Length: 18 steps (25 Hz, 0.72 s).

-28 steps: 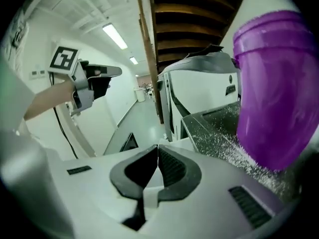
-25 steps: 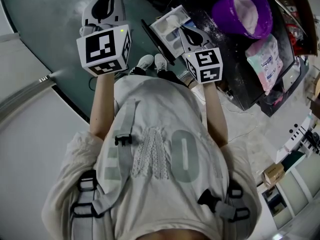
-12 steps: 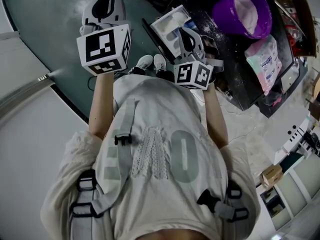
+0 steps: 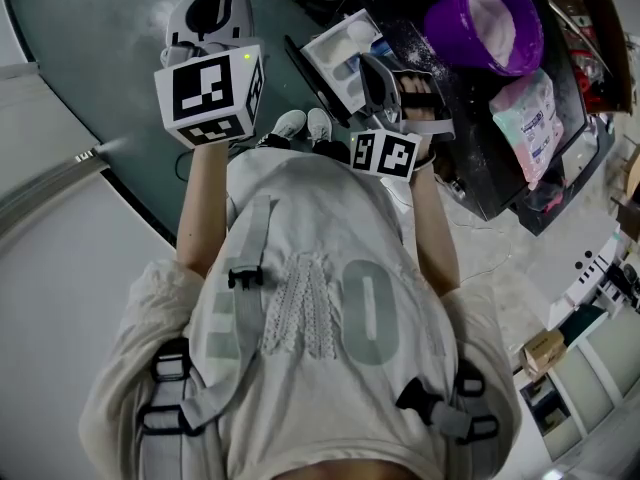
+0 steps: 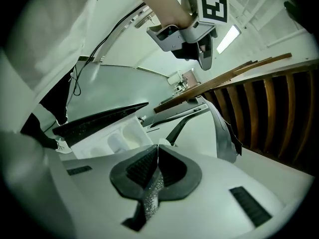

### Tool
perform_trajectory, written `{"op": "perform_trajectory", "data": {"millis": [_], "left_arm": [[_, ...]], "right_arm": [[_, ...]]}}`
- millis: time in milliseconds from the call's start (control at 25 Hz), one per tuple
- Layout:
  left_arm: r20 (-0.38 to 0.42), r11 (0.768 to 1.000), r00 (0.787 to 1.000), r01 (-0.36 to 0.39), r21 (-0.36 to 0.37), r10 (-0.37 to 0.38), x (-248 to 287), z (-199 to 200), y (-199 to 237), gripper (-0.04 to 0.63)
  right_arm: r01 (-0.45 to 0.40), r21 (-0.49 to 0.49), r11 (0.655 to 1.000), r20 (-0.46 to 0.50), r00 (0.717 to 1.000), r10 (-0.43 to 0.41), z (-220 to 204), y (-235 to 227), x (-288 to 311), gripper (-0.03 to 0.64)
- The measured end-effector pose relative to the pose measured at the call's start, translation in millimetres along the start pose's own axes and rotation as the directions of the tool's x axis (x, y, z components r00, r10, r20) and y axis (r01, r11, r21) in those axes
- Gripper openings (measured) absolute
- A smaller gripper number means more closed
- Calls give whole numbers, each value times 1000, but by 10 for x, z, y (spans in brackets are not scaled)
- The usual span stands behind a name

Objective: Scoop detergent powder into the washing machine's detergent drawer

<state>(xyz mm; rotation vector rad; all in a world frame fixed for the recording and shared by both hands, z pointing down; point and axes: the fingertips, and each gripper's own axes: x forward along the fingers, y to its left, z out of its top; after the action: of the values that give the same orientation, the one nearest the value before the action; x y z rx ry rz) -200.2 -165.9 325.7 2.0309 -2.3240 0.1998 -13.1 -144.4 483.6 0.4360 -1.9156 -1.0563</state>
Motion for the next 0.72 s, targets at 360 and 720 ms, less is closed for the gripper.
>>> {"op": "perform_trajectory", "data": {"millis": [360, 720], "left_arm": [[-2, 1000, 1000, -1, -7, 1, -3, -13, 15, 20], [5, 1000, 1000, 1, -4, 0, 5, 17, 10, 20]], "right_arm": [[-80, 20, 997, -9, 997, 80, -31, 107, 20, 11], [-61, 37, 997, 17, 998, 60, 92, -112, 86, 11]]}}
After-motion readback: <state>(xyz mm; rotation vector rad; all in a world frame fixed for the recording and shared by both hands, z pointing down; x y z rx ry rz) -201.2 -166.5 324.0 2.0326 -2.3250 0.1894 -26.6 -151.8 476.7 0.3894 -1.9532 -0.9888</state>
